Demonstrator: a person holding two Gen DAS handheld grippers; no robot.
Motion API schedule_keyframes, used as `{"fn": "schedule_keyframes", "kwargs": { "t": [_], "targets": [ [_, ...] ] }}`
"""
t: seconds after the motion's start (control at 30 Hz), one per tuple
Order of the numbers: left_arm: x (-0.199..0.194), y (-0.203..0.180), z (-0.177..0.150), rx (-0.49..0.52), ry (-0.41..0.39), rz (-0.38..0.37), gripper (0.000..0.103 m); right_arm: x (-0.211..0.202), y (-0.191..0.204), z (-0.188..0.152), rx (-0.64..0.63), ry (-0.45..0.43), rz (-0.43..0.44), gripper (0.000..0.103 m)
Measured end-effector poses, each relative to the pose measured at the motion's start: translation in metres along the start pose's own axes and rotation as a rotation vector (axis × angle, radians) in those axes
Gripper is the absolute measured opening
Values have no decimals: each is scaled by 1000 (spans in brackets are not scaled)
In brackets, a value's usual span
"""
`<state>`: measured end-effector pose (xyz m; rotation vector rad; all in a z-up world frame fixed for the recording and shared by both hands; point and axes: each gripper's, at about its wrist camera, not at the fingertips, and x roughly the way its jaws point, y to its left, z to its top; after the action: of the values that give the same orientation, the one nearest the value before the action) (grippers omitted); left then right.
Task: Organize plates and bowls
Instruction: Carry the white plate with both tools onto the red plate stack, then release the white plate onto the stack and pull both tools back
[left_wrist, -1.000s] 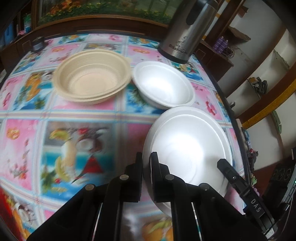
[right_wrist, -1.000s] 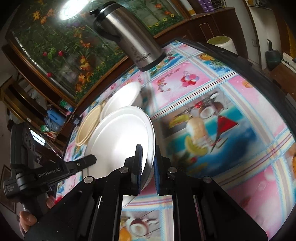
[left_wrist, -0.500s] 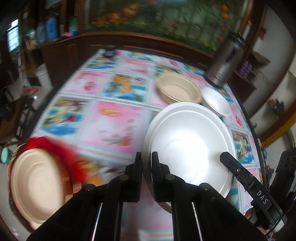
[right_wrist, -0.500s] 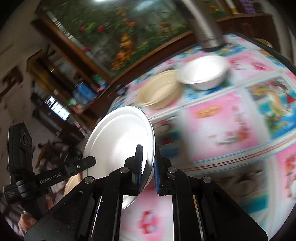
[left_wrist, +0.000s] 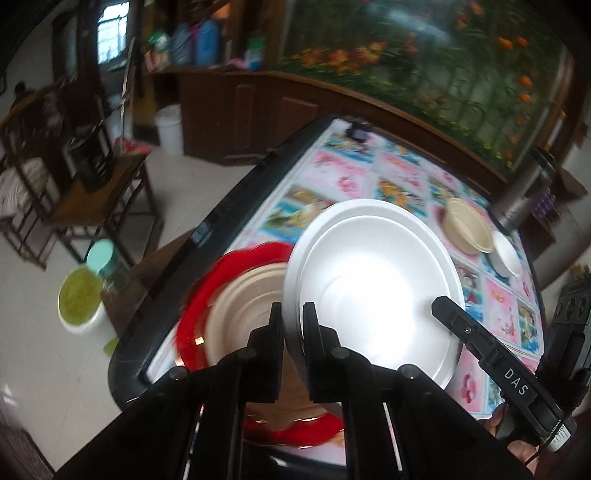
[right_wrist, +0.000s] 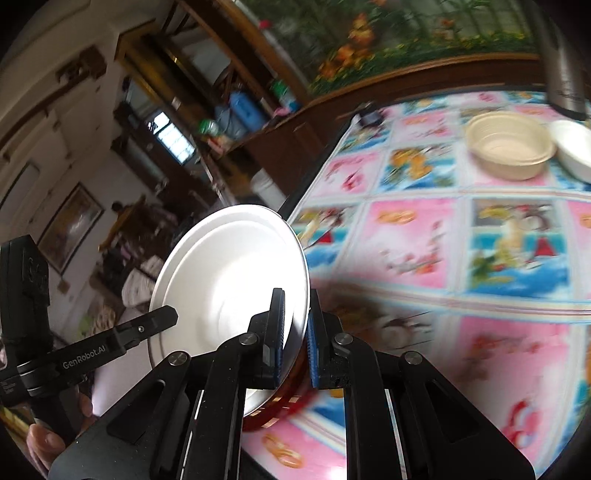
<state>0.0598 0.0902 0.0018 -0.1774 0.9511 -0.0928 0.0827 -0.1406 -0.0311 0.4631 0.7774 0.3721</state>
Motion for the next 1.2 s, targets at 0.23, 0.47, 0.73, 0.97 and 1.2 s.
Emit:
{"fn": "schedule_keyframes", "kwargs": {
  "t": [0.23,0.47,0.73,0.97,1.2],
  "targets": [
    [18,31,-9,-45,59,6,9,33,20,-15,-41,68,-23,10],
    [20,40,-17,-48,78,14,10,45,23,-21,-37,101,-39,10],
    [21,52,-19,-78,92,37,26,51,23,-28,-43,122,-51,11],
    [2,57,-16,-106,29,50,26,60,21,-30,-35,174,-37,11],
    [-21,38,-13,-75,-55,40,26,31,12,-17,0,95,37,13]
  ]
}}
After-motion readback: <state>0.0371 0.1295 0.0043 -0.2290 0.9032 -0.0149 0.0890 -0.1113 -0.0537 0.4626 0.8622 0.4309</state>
